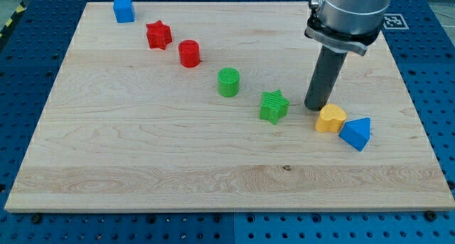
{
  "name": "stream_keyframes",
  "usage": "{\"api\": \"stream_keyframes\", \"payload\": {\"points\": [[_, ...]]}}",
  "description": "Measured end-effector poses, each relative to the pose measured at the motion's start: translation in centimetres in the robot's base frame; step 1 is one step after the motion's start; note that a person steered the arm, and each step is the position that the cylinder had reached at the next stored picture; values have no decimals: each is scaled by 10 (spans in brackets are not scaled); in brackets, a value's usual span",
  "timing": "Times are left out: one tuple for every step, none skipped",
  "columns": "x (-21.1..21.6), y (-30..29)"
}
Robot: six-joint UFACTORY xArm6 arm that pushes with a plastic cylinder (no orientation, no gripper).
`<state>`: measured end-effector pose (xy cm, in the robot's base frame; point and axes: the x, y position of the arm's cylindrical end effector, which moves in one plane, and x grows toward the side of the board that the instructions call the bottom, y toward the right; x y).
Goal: Move the blue triangle to the bottom right of the board
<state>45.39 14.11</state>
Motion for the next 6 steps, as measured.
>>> {"api": "stream_keyframes", "payload": {"points": [[-2,34],[27,40],[41,40],[41,40],[55,39],[71,35]]}}
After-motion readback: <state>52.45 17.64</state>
